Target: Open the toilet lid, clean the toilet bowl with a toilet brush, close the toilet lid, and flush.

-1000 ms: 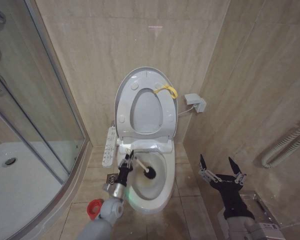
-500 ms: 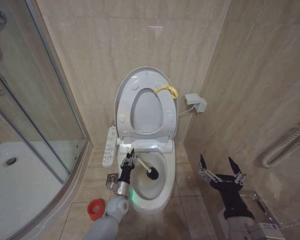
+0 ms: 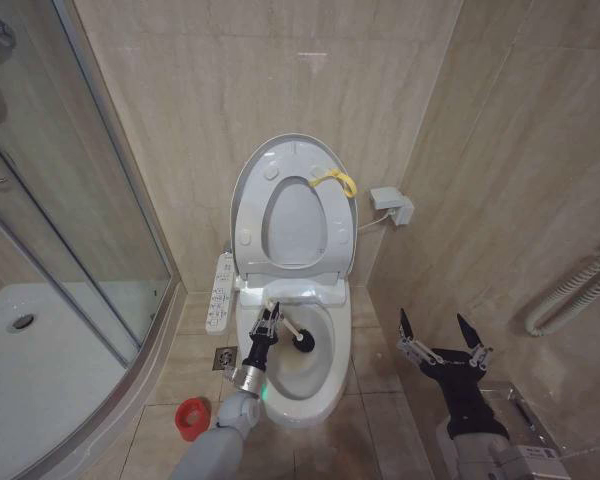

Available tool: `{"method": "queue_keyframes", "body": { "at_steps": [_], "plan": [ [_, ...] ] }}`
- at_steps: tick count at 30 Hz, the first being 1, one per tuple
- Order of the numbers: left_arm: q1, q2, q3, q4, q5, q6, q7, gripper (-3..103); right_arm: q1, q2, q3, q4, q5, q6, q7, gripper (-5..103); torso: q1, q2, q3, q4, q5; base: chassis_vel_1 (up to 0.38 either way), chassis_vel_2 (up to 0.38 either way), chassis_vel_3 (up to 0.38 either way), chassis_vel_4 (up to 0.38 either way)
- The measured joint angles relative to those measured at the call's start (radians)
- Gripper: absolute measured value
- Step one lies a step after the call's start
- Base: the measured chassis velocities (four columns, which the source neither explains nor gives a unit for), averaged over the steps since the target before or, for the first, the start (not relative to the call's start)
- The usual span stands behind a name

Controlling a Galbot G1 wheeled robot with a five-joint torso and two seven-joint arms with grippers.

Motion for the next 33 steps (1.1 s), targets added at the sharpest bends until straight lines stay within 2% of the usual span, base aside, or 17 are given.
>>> {"method": "queue_keyframes", "body": {
  "at_steps": [4,8,12,13,15,21,23,25,28,31,33],
  "plan": [
    [-0.005,-0.006,0.004,-0.019,-0.042,0.014,0.001,20,0.0,0.0,0.0,0.0,0.0,0.0,0.0,100,0.0,0.0,0.0,-0.0001,-0.0001,0.0,0.0,0.0,0.0],
    [-0.009,-0.006,-0.002,0.008,-0.004,0.005,0.03,20,0.0,0.0,0.0,0.0,0.0,0.0,0.0,100,0.0,0.0,0.0,-0.0001,-0.0001,0.0,0.0,0.0,0.0],
    [-0.006,0.004,-0.019,0.057,0.139,-0.034,0.069,20,0.0,0.0,0.0,0.0,0.0,0.0,0.0,100,0.0,0.0,0.0,0.0004,-0.0002,0.0,0.0,0.0,0.0],
    [-0.006,0.004,-0.019,0.057,0.139,-0.034,0.069,20,0.0,0.0,0.0,0.0,0.0,0.0,0.0,100,0.0,0.0,0.0,0.0004,-0.0002,0.0,0.0,0.0,0.0],
    [-0.011,0.007,-0.025,0.075,0.196,-0.055,0.08,20,0.0,0.0,0.0,0.0,0.0,0.0,0.0,100,0.0,0.0,0.0,0.0004,-0.0001,0.0,0.0,0.0,0.0],
    [-0.009,-0.005,-0.017,0.043,0.203,-0.057,0.069,20,0.0,0.0,0.0,0.0,0.0,0.0,0.0,100,0.0,0.0,0.0,-0.0002,-0.0003,0.0,0.0,0.0,0.0],
    [-0.003,-0.005,-0.006,0.016,0.175,-0.046,0.056,20,0.0,0.0,0.0,0.0,0.0,0.0,0.0,100,0.0,0.0,0.0,-0.0002,-0.0003,0.0,0.0,0.0,0.0],
    [0.006,-0.004,0.014,-0.04,0.103,-0.012,0.025,20,0.0,0.0,0.0,0.0,0.0,0.0,0.0,100,0.0,0.0,0.0,-0.0001,-0.0002,0.0,0.0,0.0,0.0],
    [0.01,-0.002,0.022,-0.06,0.072,0.005,0.011,20,0.0,0.0,0.0,0.0,0.0,0.0,0.0,100,0.0,0.0,0.0,-0.0002,-0.0002,0.0,0.0,0.0,0.0],
    [0.012,0.004,0.016,-0.052,0.08,0.007,0.015,20,0.0,0.0,0.0,0.0,0.0,0.0,0.0,100,0.0,0.0,0.0,0.0001,-0.0003,0.0,0.0,0.0,0.0],
    [0.012,0.013,-0.003,-0.018,0.136,-0.01,0.042,20,0.0,0.0,0.0,0.0,0.0,0.0,0.0,100,0.0,0.0,0.0,0.0002,-0.0003,0.0,0.0,0.0,0.0]
  ]
}}
